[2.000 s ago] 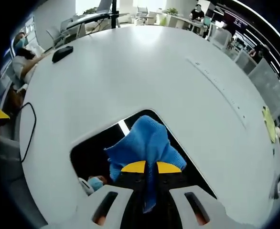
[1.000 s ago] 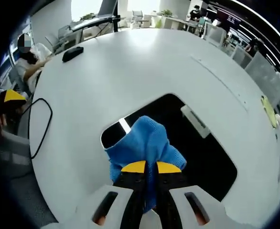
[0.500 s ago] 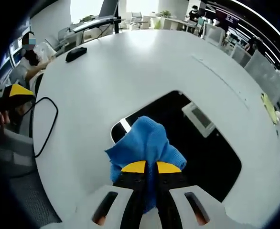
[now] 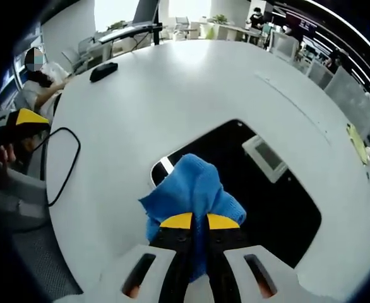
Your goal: Wipe the mirror surface with the cleaning cloth until all visible marks leave the cleaned area.
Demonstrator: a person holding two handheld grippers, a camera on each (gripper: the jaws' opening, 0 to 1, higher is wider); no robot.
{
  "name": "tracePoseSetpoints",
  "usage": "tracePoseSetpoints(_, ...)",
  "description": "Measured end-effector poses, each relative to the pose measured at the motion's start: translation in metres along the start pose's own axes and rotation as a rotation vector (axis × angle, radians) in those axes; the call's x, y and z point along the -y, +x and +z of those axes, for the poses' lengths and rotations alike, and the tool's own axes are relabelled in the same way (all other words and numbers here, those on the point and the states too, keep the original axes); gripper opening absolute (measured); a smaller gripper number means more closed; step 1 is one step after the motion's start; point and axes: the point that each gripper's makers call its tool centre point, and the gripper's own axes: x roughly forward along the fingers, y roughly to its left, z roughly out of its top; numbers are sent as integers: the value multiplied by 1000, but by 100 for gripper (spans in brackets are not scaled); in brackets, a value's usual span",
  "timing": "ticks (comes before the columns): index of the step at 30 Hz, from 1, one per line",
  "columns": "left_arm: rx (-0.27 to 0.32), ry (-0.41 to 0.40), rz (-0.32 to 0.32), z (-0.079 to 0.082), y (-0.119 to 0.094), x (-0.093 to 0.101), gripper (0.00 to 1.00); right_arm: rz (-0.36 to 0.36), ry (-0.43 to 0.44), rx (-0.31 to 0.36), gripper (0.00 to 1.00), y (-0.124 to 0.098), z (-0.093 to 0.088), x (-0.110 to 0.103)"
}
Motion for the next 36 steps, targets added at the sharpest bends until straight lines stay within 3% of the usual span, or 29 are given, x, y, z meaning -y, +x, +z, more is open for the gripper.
tracePoseSetpoints(18,-10,9,0,-2,0,0,99,32,-41,-7,2,-4,-8,4)
tracePoseSetpoints(36,-11,4,-3,-2,1,1,99,49,-5,-28,2,-11,-24,17)
